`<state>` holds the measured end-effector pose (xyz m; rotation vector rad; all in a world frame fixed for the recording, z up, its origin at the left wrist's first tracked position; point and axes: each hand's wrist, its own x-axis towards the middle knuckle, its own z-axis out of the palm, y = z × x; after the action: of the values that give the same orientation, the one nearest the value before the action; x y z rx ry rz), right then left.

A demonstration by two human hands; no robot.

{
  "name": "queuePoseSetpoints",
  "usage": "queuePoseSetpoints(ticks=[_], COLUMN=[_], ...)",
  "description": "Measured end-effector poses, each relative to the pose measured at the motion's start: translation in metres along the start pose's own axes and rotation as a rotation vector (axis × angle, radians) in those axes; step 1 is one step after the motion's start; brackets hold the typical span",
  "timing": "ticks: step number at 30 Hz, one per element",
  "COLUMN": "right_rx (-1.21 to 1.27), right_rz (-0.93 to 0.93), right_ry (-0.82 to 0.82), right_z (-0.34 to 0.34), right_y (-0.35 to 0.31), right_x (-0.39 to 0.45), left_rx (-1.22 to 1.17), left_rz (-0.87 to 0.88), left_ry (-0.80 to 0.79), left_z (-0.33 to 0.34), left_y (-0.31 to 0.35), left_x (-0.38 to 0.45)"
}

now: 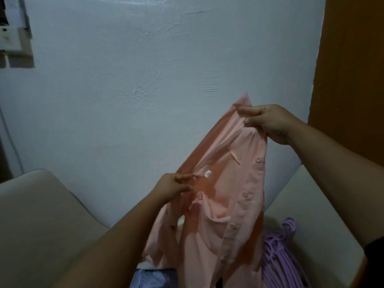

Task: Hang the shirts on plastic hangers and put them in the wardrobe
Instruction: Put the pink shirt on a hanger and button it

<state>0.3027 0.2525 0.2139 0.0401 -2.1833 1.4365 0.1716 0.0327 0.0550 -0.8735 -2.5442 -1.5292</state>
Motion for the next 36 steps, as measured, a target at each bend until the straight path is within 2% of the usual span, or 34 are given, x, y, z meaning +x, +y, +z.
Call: queuePoseSetpoints(ticks=[3,8,11,14,15,19,22,25,27,32,36], right_rx=[-0.051,-0.012,0.026,0.113,0.129,0.102,0.017,-0.002,0.020,0.029,0.075], right_rz=[0.008,0.013,0.025,0.044,0.051,0.067,0.102,0.137,0.142,0.057,-0.067], right_ry=[0.037,0.110,0.139,0.176,0.180,0.177,0.195,0.155,0.093,-0.013,0.054], right_z=[-0.016,-0.027,-0.025,-0.027,-0.030,-0.036,-0.033,-0.028,-0.028,-0.032,-0.033], right_y=[0.014,0.036,0.047,0.053,0.054,0.054,0.055,0.055,0.052,0.028,0.003], right_x=[-0.011,-0.024,-0.031,-0.040,-0.043,-0.056,-0.067,-0.076,-0.082,-0.090,-0.092], left_rx=[0.146,0.323,0.273,0.032,0.017,0.297,0.214,0.077,0.079,0.334,0.443], left_rz=[0.030,0.069,0.032,-0.018,-0.033,-0.090,-0.163,-0.183,-0.154,-0.030,0.025], left_ry=[0.025,-0.084,-0.082,-0.075,-0.097,-0.243,-0.310,-0.217,-0.158,-0.074,0.006], left_z=[-0.029,-0.070,-0.071,-0.074,-0.077,-0.088,-0.085,-0.086,-0.094,-0.136,-0.167], left_y=[0.009,0.028,0.026,0.028,0.032,0.041,0.036,0.033,0.041,0.088,0.138], left_x=[0.006,0.005,-0.006,-0.021,-0.026,-0.042,-0.053,-0.064,-0.069,-0.075,-0.085])
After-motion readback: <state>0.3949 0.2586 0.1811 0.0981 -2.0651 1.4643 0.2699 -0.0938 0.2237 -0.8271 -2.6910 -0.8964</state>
